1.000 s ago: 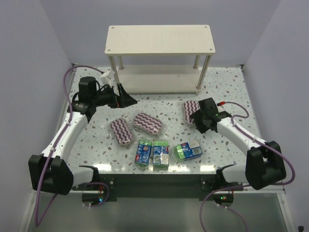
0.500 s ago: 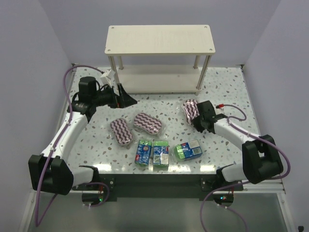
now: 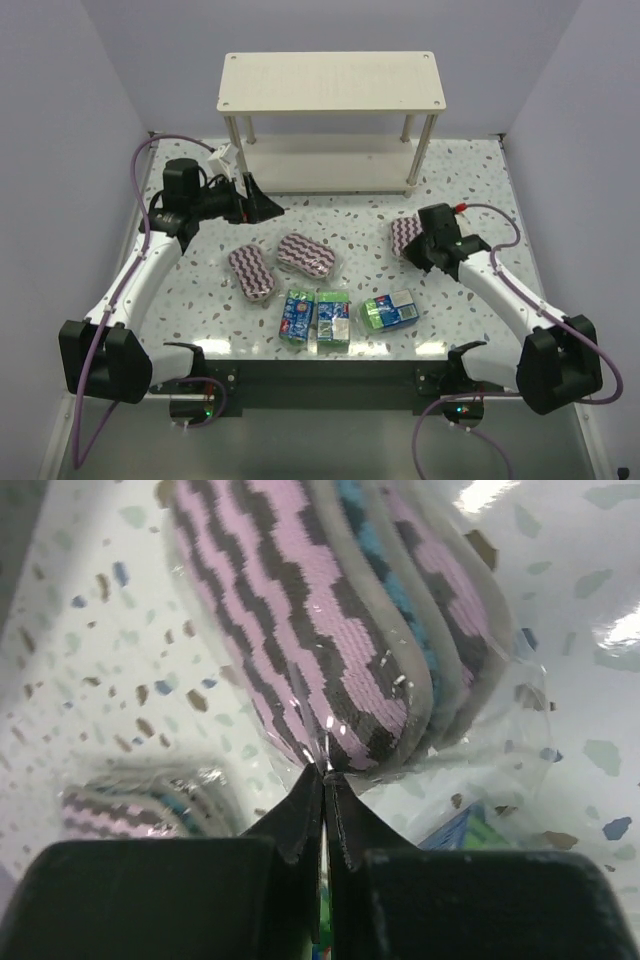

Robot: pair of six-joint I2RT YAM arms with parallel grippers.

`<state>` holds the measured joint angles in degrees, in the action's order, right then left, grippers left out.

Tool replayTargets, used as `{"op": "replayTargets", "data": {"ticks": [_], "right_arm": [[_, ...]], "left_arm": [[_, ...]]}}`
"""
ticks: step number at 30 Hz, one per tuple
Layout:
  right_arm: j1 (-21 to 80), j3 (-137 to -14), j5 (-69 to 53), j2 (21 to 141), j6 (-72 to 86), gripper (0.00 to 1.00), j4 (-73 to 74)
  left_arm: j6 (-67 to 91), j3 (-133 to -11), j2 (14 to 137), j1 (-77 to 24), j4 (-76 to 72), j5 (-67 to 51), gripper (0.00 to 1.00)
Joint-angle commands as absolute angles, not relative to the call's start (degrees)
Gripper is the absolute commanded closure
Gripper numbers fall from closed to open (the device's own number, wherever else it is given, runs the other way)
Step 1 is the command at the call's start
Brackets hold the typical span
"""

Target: Place and organize the cleaning sponges onto the shelf

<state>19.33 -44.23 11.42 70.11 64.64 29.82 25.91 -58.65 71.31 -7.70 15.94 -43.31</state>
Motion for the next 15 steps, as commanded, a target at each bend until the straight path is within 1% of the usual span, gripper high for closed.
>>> {"op": "replayTargets", "data": {"ticks": [1,8,15], "right_arm": [[19.1,-49.9,5.5,68.1,60.2,1.0,31.0],[19.1,-59.0,-1.0,72.5,58.8,1.0,26.9],[19.1,-65.0,-1.7,80.1,59.5,1.0,16.7]], "left_arm": [[25.5,-61.2,70.9,-8.0,13.5,-44.5,0.0],[26.8,-61.3,72.0,-8.0,11.5,-44.6,0.0],[26.6,-62.0,73.0,-8.0,11.3,-44.0,0.0]]}}
